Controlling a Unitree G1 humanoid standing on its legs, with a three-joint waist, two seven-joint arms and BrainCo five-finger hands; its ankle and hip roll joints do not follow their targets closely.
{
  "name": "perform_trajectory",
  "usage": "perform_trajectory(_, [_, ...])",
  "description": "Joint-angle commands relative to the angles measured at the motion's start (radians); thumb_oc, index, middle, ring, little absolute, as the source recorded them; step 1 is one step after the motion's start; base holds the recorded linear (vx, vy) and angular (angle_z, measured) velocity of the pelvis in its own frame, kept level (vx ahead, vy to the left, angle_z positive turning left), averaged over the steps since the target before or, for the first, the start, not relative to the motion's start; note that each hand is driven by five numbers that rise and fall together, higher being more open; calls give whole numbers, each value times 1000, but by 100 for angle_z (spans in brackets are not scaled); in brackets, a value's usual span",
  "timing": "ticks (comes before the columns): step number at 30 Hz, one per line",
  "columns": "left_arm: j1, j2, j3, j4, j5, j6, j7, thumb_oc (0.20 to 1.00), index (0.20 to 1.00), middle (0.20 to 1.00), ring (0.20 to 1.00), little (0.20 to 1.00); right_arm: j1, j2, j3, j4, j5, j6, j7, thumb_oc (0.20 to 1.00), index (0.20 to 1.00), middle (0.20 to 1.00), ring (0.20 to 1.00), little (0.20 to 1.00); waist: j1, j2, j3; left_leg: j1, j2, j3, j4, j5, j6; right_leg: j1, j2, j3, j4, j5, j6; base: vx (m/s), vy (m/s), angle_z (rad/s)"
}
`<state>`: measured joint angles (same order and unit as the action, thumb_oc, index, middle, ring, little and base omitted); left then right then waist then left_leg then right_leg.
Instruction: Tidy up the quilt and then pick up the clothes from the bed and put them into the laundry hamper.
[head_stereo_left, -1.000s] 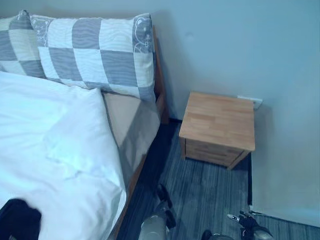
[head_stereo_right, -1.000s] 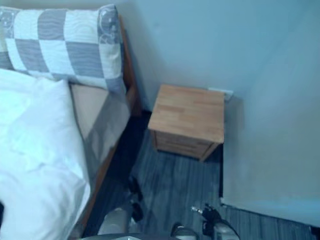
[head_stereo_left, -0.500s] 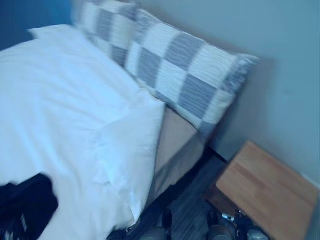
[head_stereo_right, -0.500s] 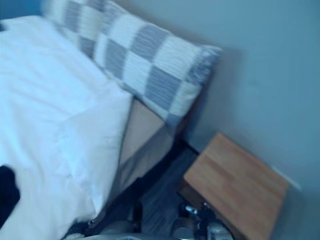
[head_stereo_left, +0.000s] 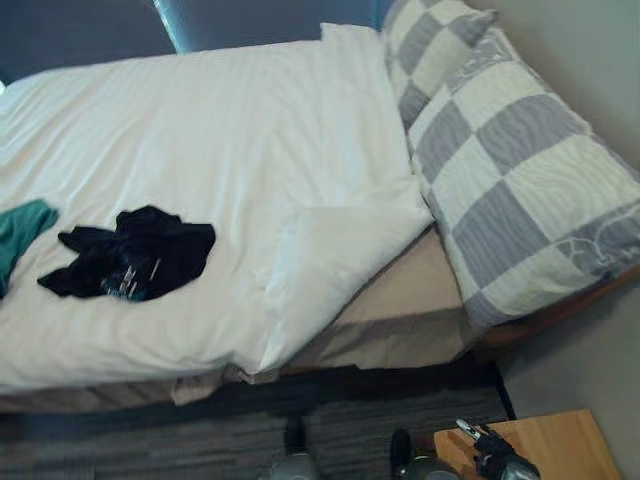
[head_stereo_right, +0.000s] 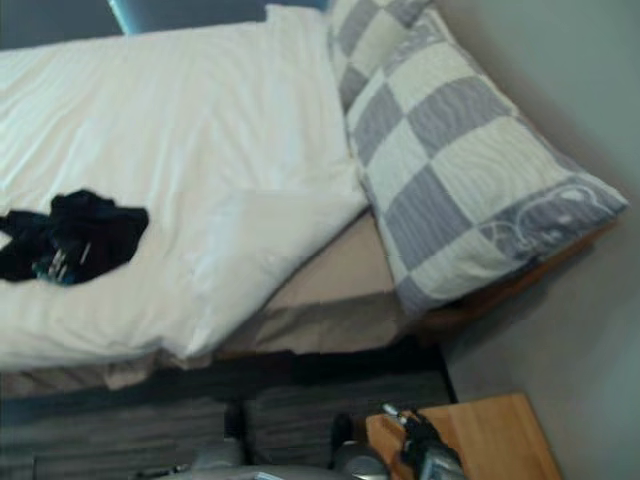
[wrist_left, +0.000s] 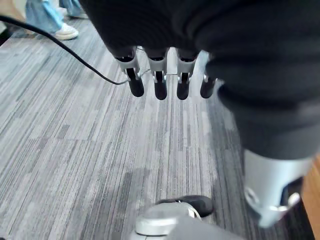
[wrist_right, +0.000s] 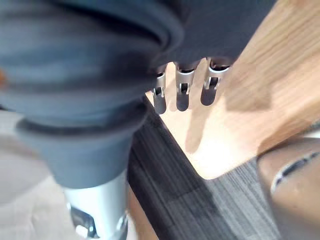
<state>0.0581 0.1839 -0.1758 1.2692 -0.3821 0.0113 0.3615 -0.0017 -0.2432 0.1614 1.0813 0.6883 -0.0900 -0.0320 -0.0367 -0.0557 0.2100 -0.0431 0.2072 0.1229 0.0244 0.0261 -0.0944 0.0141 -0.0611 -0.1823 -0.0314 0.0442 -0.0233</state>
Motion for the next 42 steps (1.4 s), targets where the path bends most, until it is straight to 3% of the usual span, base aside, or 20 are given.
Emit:
perform_trajectory(1, [-5, 34, 49, -24, 100, 15, 71, 1000, 1000, 1000, 1000, 1000, -1, -67, -27, -277, 0, -93, -94, 1000, 1000, 1000, 1000, 1000, -14, -2, 6, -11, -14, -22, 35, -8, 11, -26, -67, 95, 83, -67, 141, 56, -68, -32])
perform_trajectory(2, [23, 56, 65, -29, 152, 14, 63, 1000, 1000, 1000, 1000, 1000, 7, -113, -54, -483, -37, -35, -146, 1000, 1000, 1000, 1000, 1000, -19, -17, 3, 7, 5, -5, 8, 5, 4, -23, -67, 75, 90, -70, 141, 69, -12, -15])
perform_trajectory(5, [48, 80, 93, -20, 170, -11, 46, 1000, 1000, 1000, 1000, 1000, -15, -167, -82, -636, -127, 1, -115, 1000, 1000, 1000, 1000, 1000, -11, -28, 4, 14, -3, -17, -10, 5, 4, -16, -69, 74, 82, -68, 147, 63, 26, 23])
perform_trajectory(6, [53, 120, 118, -20, 180, -17, 11, 1000, 1000, 1000, 1000, 1000, -69, -276, -90, -832, -173, 105, -50, 1000, 1000, 1000, 1000, 1000, -5, -37, 5, 38, 4, -5, -45, 12, -1, -7, -80, 65, 71, -61, 164, 73, 56, 13])
perform_trajectory(7, [52, 120, 118, -20, 180, -17, 11, 1000, 1000, 1000, 1000, 1000, -69, -276, -90, -832, -173, 105, -50, 1000, 1000, 1000, 1000, 1000, -5, -37, 3, 36, 4, -6, -45, 13, -1, -9, -80, 64, 70, -60, 164, 83, 76, 2])
perform_trajectory(10, [27, 171, 106, -17, 202, 8, -32, 1000, 1000, 1000, 1000, 1000, -255, -487, -62, -1029, -180, 233, -53, 1000, 1000, 1000, 1000, 1000, 9, -45, 0, 27, 9, 8, -64, 22, -16, -18, -102, 48, 51, -44, 186, 58, 133, 12])
perform_trajectory(14, [11, 184, 105, 9, 208, 8, -49, 1000, 1000, 1000, 1000, 1000, -485, -567, 5, -1046, -146, 320, -48, 1000, 1000, 1000, 1000, 1000, 29, -58, 4, 18, 6, 14, -72, 27, -25, -22, -112, 37, 26, -27, 198, 49, 131, 0])
perform_trajectory(19, [-7, 209, 107, 19, 222, 9, -38, 1000, 1000, 1000, 1000, 1000, -733, -555, 118, -994, -220, 414, -119, 1000, 1000, 1000, 1000, 1000, 86, -106, 32, -19, 10, 4, -71, 31, -28, -32, -113, 15, -2, -1, 212, 39, -14, 16])
perform_trajectory(20, [-19, 234, 111, 16, 224, 11, -40, 1000, 1000, 1000, 1000, 1000, -829, -522, 170, -925, -258, 458, -152, 1000, 1000, 1000, 1000, 1000, 115, -127, 57, -51, 15, -10, -55, 30, -30, -44, -110, 6, -3, 6, 215, 12, -83, 12])
perform_trajectory(21, [-19, 234, 112, 16, 224, 12, -40, 1000, 1000, 1000, 1000, 1000, -830, -522, 170, -924, -258, 458, -152, 1000, 1000, 1000, 1000, 1000, 114, -127, 57, -51, 15, -10, -55, 30, -30, -44, -110, 6, -3, 6, 215, -3, -158, 18])
perform_trajectory(22, [-38, 263, 110, 16, 225, 12, -45, 1000, 1000, 1000, 1000, 1000, -919, -488, 228, -807, -287, 472, -179, 1000, 1000, 1000, 1000, 1000, 147, -144, 85, -89, 18, -24, -38, 30, -30, -60, -108, -5, -6, 12, 218, -70, -178, 36])
perform_trajectory(23, [-62, 287, 94, 16, 225, 13, -48, 1000, 1000, 1000, 1000, 1000, -1015, -464, 293, -633, -322, 424, -185, 1000, 1000, 1000, 1000, 1000, 181, -151, 120, -131, 16, -45, -28, 33, -29, -75, -106, -17, -10, 17, 220, -85, -188, 38])
perform_trajectory(28, [-81, 302, 38, 18, 227, 1, -43, 1000, 1000, 1000, 1000, 1000, -1158, -432, 414, -359, -333, 326, -147, 1000, 1000, 1000, 1000, 1000, 236, -133, 187, -195, -7, -91, -42, 49, -22, -103, -102, -32, -13, 12, 217, -113, -13, 29])
perform_trajectory(33, [-101, 287, -2, -2, 202, -20, -46, 1000, 1000, 1000, 1000, 1000, -1195, -312, 463, -318, -339, 355, -144, 1000, 1000, 1000, 1000, 1000, 251, -106, 213, -207, -34, -103, -54, 56, -22, -119, -108, -30, 1, -1, 208, -60, 76, 9])
perform_trajectory(34, [-106, 285, -7, -4, 201, -22, -47, 1000, 1000, 1000, 1000, 1000, -1196, -295, 466, -308, -352, 355, -139, 871, 871, 871, 871, 871, 252, -104, 215, -208, -34, -103, -53, 56, -22, -120, -109, -31, 3, -3, 206, -39, 65, 0])
perform_trajectory(35, [-115, 280, -17, -7, 202, -30, -51, 1000, 1000, 1000, 1000, 1000, -1192, -262, 474, -292, -388, 365, -139, 200, 200, 200, 200, 200, 255, -96, 218, -210, -36, -103, -50, 56, -22, -120, -111, -32, 5, -5, 203, -35, 61, -2])
perform_trajectory(38, [-148, 271, -45, -22, 195, -44, -65, 1000, 1000, 1000, 1000, 1000, -1180, -182, 512, -247, -437, 381, -163, 200, 200, 200, 200, 200, 264, -74, 232, -210, -43, -105, -48, 58, -20, -118, -115, -35, 6, -6, 200, -45, 52, -3])
perform_trajectory(42, [-171, 265, -80, -41, 198, -56, -68, 1000, 1000, 1000, 1000, 1000, -1156, -146, 516, -213, -420, 369, -236, 200, 200, 200, 200, 200, 262, -60, 236, -200, -45, -92, -55, 59, -18, -111, -119, -42, -2, -2, 201, -36, 10, -2])
